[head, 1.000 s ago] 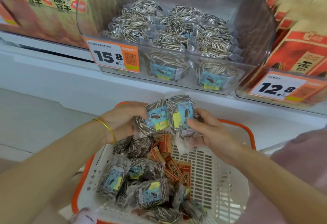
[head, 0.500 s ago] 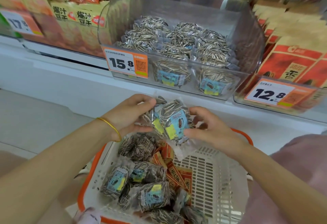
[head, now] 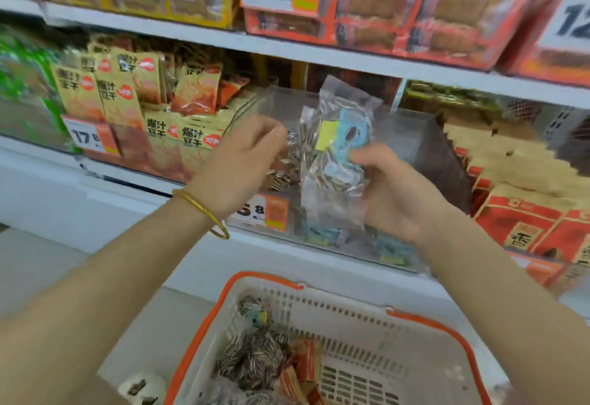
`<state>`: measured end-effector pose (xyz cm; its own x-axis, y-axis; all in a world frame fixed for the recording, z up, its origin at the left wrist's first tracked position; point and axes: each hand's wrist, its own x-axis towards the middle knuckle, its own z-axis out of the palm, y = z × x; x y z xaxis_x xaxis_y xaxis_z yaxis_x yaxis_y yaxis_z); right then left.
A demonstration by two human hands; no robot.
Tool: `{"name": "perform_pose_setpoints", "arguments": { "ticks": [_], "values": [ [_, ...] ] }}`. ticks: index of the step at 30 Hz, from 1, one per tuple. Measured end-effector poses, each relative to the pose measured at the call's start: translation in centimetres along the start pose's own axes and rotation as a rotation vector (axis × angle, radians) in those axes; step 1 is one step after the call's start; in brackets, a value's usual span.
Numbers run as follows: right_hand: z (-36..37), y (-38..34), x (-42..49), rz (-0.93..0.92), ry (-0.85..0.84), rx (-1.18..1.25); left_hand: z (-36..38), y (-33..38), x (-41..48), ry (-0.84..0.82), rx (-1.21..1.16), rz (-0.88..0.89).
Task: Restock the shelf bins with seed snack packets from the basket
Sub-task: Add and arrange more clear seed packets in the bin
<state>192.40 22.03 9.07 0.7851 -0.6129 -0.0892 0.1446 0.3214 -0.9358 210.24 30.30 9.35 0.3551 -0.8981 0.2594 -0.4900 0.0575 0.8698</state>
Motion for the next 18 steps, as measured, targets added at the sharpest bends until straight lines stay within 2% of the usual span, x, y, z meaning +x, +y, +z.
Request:
{"name": "perform_pose_setpoints", "arguments": {
  "ticks": [2, 3, 6, 10, 13, 18],
  "values": [
    [-0.7, -1.0, 3.5, -0.026, 0.126, -0.033, 0.1, -2.0, 1.4, 0.058, 0.489, 0.253],
    [-1.3, -0.9, 5.8, -0.03, 0.198, -0.077, 0.3, -3.1, 2.0, 0.02, 0.652, 0.319],
    [-2.4, -0.4, 12.1, -0.059, 0.367, -0.191, 0.9, -5.8, 3.1, -0.076, 0.876, 0.381],
    [-2.3, -1.0, 18.9, -0.173, 0.492, -0.266, 1.7, -6.7, 3.7, -0.08, 0.887, 0.426],
    [-1.9, -0.6, 22.7, -0.181, 0.541, -0.331, 1.9, -7.3, 3.9, -0.051, 0.843, 0.444],
    [-2.0, 0.9, 24.9, -0.2, 0.676, -0.677, 2.2, -7.5, 3.9, -0.045, 0.796, 0.445]
  ]
}}
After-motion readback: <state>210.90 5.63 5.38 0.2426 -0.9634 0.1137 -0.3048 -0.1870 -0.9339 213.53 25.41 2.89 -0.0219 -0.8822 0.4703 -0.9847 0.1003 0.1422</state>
